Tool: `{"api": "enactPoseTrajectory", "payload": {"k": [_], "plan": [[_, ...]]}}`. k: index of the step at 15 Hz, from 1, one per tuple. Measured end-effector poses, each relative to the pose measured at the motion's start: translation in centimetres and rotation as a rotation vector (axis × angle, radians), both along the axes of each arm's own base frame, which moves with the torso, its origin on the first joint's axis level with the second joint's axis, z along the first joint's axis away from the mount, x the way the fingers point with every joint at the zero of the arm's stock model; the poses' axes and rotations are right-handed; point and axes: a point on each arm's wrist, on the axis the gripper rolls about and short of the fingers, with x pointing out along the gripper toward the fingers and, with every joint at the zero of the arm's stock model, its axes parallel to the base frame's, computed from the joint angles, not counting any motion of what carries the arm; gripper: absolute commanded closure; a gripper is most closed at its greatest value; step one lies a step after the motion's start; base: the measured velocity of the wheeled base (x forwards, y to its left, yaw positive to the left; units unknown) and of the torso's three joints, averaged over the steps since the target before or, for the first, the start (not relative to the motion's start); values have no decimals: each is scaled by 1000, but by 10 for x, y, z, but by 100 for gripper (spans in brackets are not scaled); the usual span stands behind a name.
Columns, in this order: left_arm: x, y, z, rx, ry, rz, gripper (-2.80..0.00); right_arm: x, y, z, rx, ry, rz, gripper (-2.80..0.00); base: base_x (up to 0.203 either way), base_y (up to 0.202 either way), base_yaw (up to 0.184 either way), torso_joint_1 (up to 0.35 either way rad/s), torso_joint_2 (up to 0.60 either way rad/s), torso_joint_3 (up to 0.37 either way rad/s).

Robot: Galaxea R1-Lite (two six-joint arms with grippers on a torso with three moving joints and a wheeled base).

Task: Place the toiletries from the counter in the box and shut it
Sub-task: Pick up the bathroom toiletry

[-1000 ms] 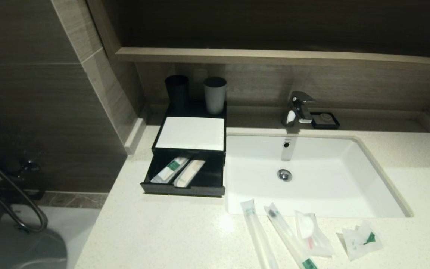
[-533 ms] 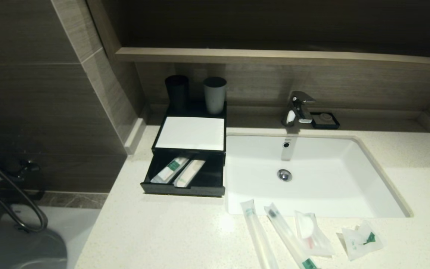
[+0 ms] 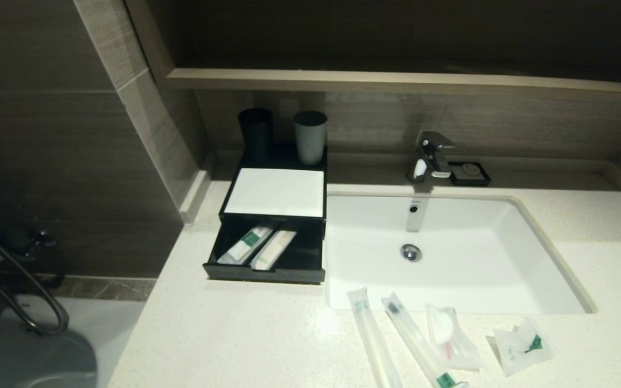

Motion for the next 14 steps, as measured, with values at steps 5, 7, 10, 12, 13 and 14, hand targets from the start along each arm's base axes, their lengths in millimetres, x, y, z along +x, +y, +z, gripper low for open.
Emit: {"api": "enactPoseTrajectory", "payload": {"k": [5,7,10,12,13,14], "plan": [[0,0,0,0,0,0,0,0,2,-2,3,-3,-1,-280,0,0,0,0,0,0],[0,0,0,0,0,0,0,1,3,-3,0,-5,-3,-280,0,0,0,0,0,0],[0,0,0,0,0,0,0,1,5,-5,-6,-4,-2,-280,0,0,0,0,0,0],[0,0,0,0,0,0,0,1,5,-5,-10,-5,-1,-280,0,0,0,0,0,0],[0,0,0,0,0,0,0,1,5,-5,-13,-5,1,-280,0,0,0,0,0,0],[0,0,0,0,0,0,0,1,5,-6,-14,-5,2,-280,0,0,0,0,0,0]]}}
